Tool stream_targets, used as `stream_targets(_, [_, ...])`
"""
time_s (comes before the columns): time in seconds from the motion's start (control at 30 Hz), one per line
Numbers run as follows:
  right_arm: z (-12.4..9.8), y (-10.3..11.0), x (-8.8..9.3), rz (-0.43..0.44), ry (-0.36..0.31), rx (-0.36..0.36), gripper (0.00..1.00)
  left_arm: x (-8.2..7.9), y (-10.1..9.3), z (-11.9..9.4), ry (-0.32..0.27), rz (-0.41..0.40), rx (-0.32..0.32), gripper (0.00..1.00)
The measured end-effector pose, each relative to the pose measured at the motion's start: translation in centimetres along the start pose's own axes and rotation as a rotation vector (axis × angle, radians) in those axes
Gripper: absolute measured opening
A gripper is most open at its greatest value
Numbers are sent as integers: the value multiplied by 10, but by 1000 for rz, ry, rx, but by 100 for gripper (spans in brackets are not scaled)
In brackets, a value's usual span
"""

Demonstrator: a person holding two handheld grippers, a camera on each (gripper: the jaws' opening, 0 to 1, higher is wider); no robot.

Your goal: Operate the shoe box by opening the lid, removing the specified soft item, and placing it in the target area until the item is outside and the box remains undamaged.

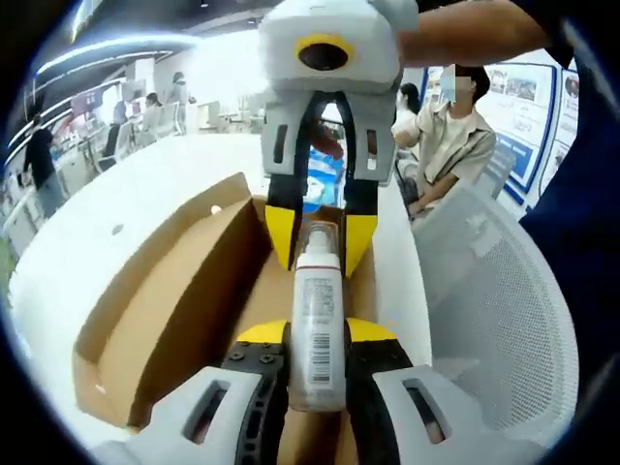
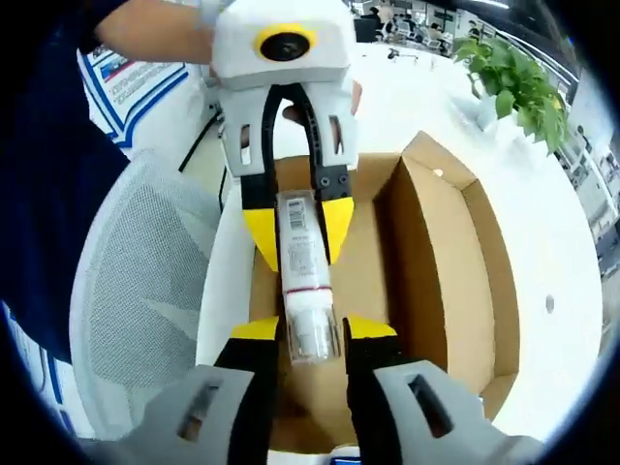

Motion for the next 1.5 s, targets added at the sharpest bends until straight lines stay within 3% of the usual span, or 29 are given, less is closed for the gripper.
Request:
stream_targets(0.1, [-16, 3, -1, 105, -116, -29, 26, -8, -3, -12, -137, -105, 52, 18])
stream_targets(0.17, [-29, 3, -3, 217, -228, -68, 25, -11, -5, -20, -175, -127, 80, 18])
stream_targets(0.23, [-42, 6, -8, 344, -340, -151, 23, -16, -9, -26, -213, -146, 110, 18])
stream_targets(0.27, [-50, 6, -13, 351, -402, -147, 24, -20, -12, -29, -254, -172, 133, 18])
stream_targets(0.33, [-59, 8, -19, 369, -454, -166, 25, -26, -15, -36, -330, -214, 156, 18])
stream_targets(0.47, [-66, 10, -30, 389, -523, -195, 25, -32, -19, -39, -386, -245, 183, 18])
stream_targets(0.67, [-60, 13, -37, 377, -523, -213, 22, -37, -25, -36, -398, -245, 197, 18])
stream_targets(0.73, [-57, 16, -36, 364, -486, -224, 21, -34, -28, -35, -372, -243, 212, 18])
stream_targets(0.9, [-55, 19, -37, 350, -467, -239, 21, -34, -29, -35, -373, -232, 213, 18])
stream_targets(1.37, [-56, 18, -33, 313, -464, -182, 19, -33, -26, -32, -369, -249, 169, 22])
stream_targets(1.5, [-58, 15, -26, 316, -445, -155, 19, -23, -24, -30, -295, -234, 136, 27])
Point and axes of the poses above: the point that each gripper's makers call its tool centre point, and the gripper's own axes: z roughly forward along the fingers, y roughly to its left, x roughly out of its underside, the point moved 9 cm from there along -z, roughly backward along the fingers, and after that the axes turned 1 degree about y, right-handed, at the moved point
